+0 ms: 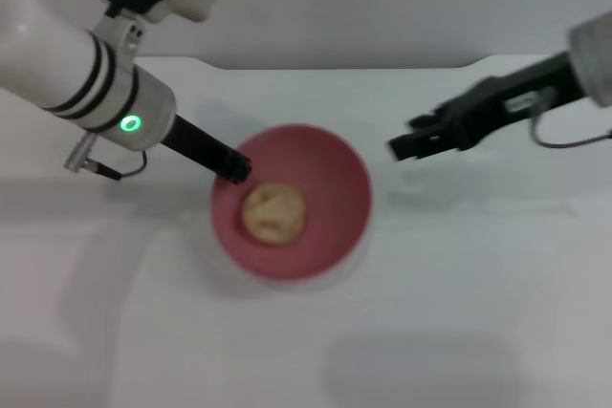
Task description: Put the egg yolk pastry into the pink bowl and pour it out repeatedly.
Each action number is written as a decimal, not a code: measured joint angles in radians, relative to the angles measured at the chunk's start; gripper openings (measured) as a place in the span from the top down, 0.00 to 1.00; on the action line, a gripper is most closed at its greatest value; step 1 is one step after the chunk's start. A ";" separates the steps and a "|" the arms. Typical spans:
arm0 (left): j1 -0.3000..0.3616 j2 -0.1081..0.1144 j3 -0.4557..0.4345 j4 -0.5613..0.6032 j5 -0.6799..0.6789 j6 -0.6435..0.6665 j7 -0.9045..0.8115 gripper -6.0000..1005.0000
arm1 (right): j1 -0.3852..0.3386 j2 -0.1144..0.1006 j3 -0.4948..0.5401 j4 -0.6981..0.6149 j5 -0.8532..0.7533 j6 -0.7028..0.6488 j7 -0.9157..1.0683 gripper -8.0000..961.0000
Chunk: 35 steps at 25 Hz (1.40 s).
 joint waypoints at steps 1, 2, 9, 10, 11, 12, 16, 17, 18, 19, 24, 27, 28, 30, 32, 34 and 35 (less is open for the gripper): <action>0.017 0.000 -0.004 0.023 -0.001 -0.011 0.014 1.00 | -0.012 -0.001 0.038 -0.004 -0.023 -0.003 0.027 0.51; 0.035 0.000 -0.008 0.048 -0.003 -0.025 0.026 1.00 | -0.024 -0.001 0.073 -0.006 -0.038 -0.003 0.045 0.51; 0.301 -0.003 0.053 0.299 -0.199 -0.366 0.209 1.00 | -0.129 0.000 0.310 0.009 -0.053 -0.049 0.060 0.51; 0.301 -0.003 0.053 0.299 -0.199 -0.366 0.209 1.00 | -0.129 0.000 0.310 0.009 -0.053 -0.049 0.060 0.51; 0.336 -0.003 0.073 0.314 -0.255 -0.420 0.269 1.00 | -0.140 0.001 0.332 0.010 -0.053 -0.059 0.060 0.51; 0.365 -0.003 0.092 0.326 -0.299 -0.461 0.320 1.00 | -0.152 0.002 0.355 0.011 -0.053 -0.070 0.060 0.51; 0.455 -0.004 0.173 0.345 -0.482 -0.615 0.535 1.00 | -0.184 0.003 0.405 0.011 -0.057 -0.100 0.060 0.51; 0.469 -0.004 0.198 0.344 -0.514 -0.658 0.575 1.00 | -0.191 0.003 0.416 0.012 -0.061 -0.104 0.060 0.51; 0.479 -0.004 0.222 0.342 -0.538 -0.692 0.606 1.00 | -0.193 0.003 0.424 0.012 -0.067 -0.106 0.060 0.51; 0.487 -0.004 0.251 0.339 -0.553 -0.735 0.636 1.00 | -0.196 0.003 0.432 0.012 -0.076 -0.108 0.060 0.51; 0.529 -0.003 0.515 0.319 -0.549 -1.077 0.893 1.00 | -0.198 0.003 0.451 0.020 -0.106 -0.109 0.060 0.51; 0.534 -0.003 0.663 0.270 -0.522 -1.314 0.970 1.00 | -0.194 0.003 0.451 0.035 -0.106 -0.106 0.060 0.51; 0.531 -0.003 0.720 0.245 -0.499 -1.402 0.980 1.00 | -0.192 0.002 0.451 0.044 -0.106 -0.104 0.060 0.51; 0.519 -0.005 0.838 0.180 -0.411 -1.594 0.990 1.00 | -0.190 0.002 0.451 0.055 -0.106 -0.103 0.058 0.51; 0.496 -0.009 0.939 0.095 -0.320 -1.791 0.987 1.00 | -0.189 0.001 0.450 0.058 -0.106 -0.101 0.055 0.51; 0.464 -0.011 1.032 0.011 -0.259 -1.981 0.983 1.00 | -0.189 0.001 0.451 0.058 -0.106 -0.101 0.054 0.51; 0.449 -0.011 1.068 -0.023 -0.237 -2.057 0.984 1.00 | -0.189 0.001 0.452 0.058 -0.106 -0.101 0.054 0.51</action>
